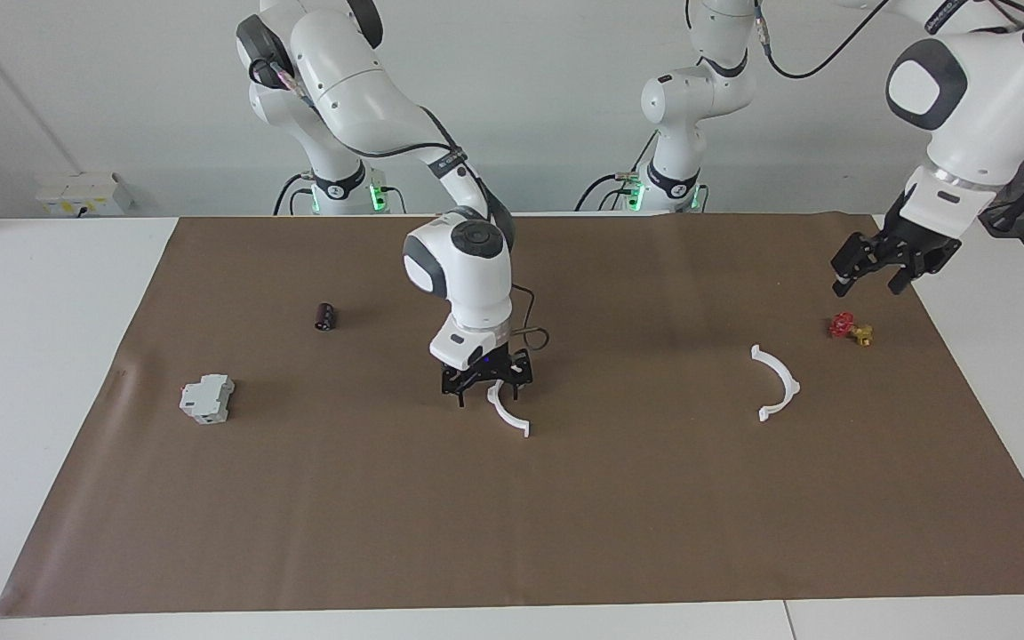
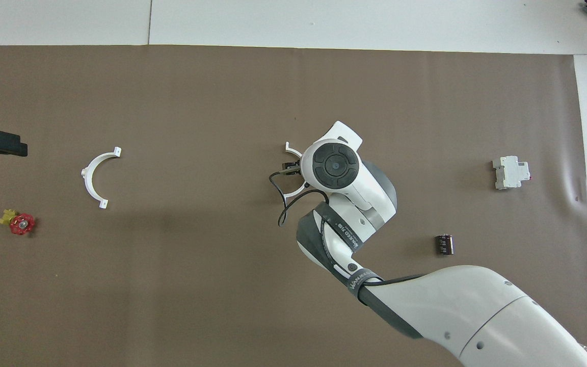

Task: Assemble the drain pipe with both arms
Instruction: 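Release the piece and retract the right gripper while the left gripper grasps the other piece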

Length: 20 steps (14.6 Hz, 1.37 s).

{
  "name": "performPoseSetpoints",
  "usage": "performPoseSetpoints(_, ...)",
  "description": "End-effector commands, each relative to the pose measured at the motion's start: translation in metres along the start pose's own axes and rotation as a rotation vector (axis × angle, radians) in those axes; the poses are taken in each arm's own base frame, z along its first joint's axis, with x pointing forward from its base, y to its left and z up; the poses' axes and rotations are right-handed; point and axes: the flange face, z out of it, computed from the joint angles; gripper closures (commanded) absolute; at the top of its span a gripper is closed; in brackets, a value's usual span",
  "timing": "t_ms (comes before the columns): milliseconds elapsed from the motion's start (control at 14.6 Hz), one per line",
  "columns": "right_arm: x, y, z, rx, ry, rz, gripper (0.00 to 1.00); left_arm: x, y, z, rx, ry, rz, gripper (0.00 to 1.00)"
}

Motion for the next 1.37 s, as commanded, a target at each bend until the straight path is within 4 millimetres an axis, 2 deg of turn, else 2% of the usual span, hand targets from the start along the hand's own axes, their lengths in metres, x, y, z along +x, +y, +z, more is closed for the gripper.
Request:
performPoseSetpoints(0, 0.007, 0.004, -0.028, -0.025, 0.001, 0.007, 0.0, -0.013, -0.006, 0.06, 0.052, 0.039, 0.022, 0.07)
performPoseSetpoints(275, 0.021, 0.017, -0.062, -0.049, -0.027, -0.02, 0.0, -0.018, -0.018, 0.11, 0.067, 0.071, 0.033, 0.07)
performPoseSetpoints(343, 0.026, 0.03, -0.076, -0.026, -0.03, -0.026, 0.0, -0.017, -0.017, 0.13, 0.059, 0.05, 0.031, 0.07)
performPoseSetpoints(549, 0.034, 0.086, -0.111, -0.025, -0.09, -0.125, 0.0, -0.017, -0.018, 0.166, 0.05, 0.053, 0.026, 0.07)
performPoseSetpoints(686, 0.038, 0.12, -0.125, -0.038, -0.09, -0.152, 0.0, -0.008, -0.017, 0.204, 0.04, 0.074, 0.031, 0.08)
performPoseSetpoints(755, 0.039, 0.134, -0.132, -0.047, -0.099, -0.168, 0.0, -0.005, -0.019, 0.213, 0.039, 0.097, 0.029, 0.08)
performPoseSetpoints(961, 0.042, 0.203, -0.162, -0.064, -0.12, -0.179, 0.0, -0.011, -0.016, 0.224, 0.035, 0.075, 0.018, 0.09)
performPoseSetpoints(1098, 0.038, 0.23, -0.175, -0.023, -0.144, -0.145, 0.0, -0.021, -0.015, 0.23, 0.032, 0.035, 0.011, 0.15)
performPoseSetpoints(1236, 0.031, 0.262, -0.176, -0.008, -0.165, -0.109, 0.0, -0.022, -0.014, 0.229, 0.029, -0.003, 0.01, 0.16)
performPoseSetpoints(1304, 0.029, 0.272, -0.182, 0.002, -0.159, -0.121, 0.0, -0.022, -0.014, 0.227, 0.029, -0.007, 0.01, 0.16)
